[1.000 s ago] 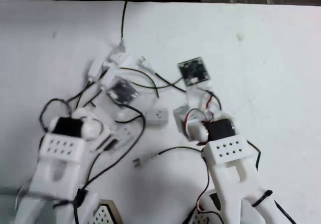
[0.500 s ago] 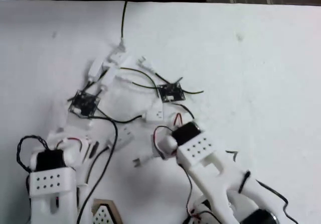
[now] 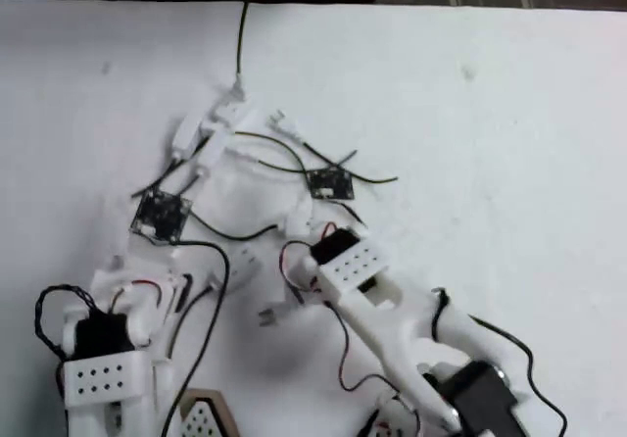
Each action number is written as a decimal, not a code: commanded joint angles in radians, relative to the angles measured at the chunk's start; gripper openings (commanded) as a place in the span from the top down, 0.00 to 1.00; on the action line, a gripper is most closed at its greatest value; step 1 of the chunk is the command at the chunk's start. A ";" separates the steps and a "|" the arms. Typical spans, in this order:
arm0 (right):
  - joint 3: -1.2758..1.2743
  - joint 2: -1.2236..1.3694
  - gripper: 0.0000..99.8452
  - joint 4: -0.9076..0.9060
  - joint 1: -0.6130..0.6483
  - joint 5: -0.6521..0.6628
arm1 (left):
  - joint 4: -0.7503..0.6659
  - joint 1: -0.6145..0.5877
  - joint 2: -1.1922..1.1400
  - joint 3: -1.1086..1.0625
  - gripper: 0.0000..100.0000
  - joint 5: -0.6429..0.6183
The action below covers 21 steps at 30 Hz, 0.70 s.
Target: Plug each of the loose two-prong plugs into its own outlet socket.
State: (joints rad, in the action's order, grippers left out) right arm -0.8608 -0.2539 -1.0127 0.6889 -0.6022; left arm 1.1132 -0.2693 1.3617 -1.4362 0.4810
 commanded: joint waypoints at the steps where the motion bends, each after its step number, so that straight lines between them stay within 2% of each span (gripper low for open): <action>1: 0.040 0.064 0.82 0.054 -0.001 -0.009 | 0.006 -0.008 0.013 0.005 0.76 -0.008; 6: 0.041 0.156 0.83 0.090 -0.002 -0.006 | 0.006 -0.008 0.013 0.005 0.76 -0.006; 10: 0.038 0.156 1.00 0.081 -0.005 -0.002 | 0.006 -0.008 0.013 0.005 0.77 -0.006; 12: 0.040 0.142 0.96 0.053 -0.025 0.000 | 0.006 -0.008 0.013 0.003 0.77 -0.006; 14: 0.041 0.117 0.99 0.033 -0.061 0.026 | 0.008 -0.010 0.013 0.003 0.77 -0.006; 17: 0.041 0.048 0.98 0.007 -0.136 0.186 | 0.006 -0.010 0.013 -0.008 0.77 -0.005; 21: 0.041 -0.070 0.98 0.004 -0.292 0.500 | 0.006 -0.010 0.013 -0.008 0.77 -0.005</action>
State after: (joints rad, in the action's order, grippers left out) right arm -0.8424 -0.2248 -1.0096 0.5033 -0.3245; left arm 1.1162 -0.2693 1.3633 -1.4469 0.4810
